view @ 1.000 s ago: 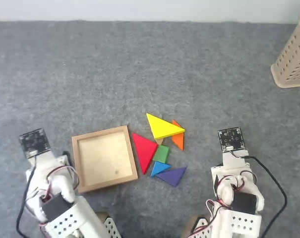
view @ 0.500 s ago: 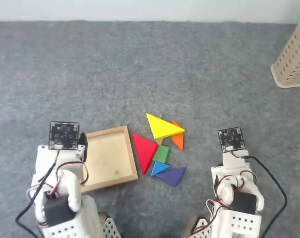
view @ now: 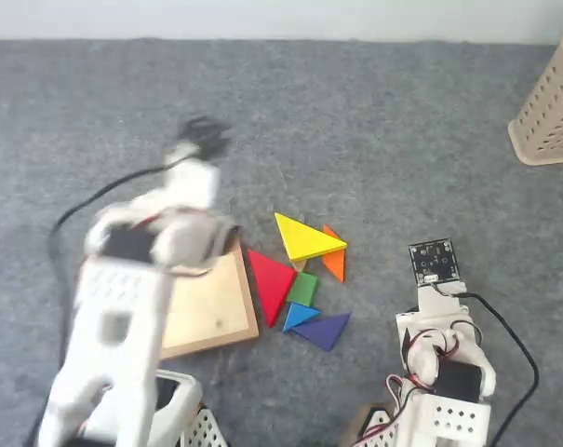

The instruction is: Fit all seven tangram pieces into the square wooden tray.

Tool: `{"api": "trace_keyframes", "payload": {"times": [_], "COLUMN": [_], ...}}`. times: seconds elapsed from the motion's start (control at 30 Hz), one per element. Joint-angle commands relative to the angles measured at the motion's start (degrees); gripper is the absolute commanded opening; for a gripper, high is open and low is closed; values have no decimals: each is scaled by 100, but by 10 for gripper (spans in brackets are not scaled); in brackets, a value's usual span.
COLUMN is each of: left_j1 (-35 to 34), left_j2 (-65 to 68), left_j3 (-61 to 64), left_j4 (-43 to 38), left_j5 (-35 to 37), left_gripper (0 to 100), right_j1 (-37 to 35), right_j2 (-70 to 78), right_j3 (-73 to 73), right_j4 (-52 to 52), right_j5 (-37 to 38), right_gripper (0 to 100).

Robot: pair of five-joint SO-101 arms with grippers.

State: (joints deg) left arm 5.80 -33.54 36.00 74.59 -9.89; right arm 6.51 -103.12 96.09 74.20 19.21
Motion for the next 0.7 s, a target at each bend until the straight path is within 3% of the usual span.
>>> {"api": "trace_keyframes", "payload": {"times": [0.0, 0.13, 0.3, 0.43, 0.53, 0.67], "left_j1": [976, 993, 1037, 1301, 1653, 1582], "left_j2": [1521, 2251, 2585, 2629, 2637, 2637], "left_j3": [-664, -673, -462, -57, 251, 347], "left_j4": [-387, -949, -985, -1213, -1398, -1371], "left_j5": [527, 985, 1169, 1169, 1143, 826], "left_gripper": [228, 229, 275, 344, 345, 345], "right_j1": [66, 66, 66, 66, 66, 66], "right_j2": [-84, -84, -84, -84, -84, -84], "right_j3": [35, 35, 35, 35, 35, 35], "right_j4": [-75, -75, -75, -75, -75, -75], "right_j5": [70, 70, 70, 70, 70, 70], "right_gripper": [6, 6, 6, 6, 6, 6]}}
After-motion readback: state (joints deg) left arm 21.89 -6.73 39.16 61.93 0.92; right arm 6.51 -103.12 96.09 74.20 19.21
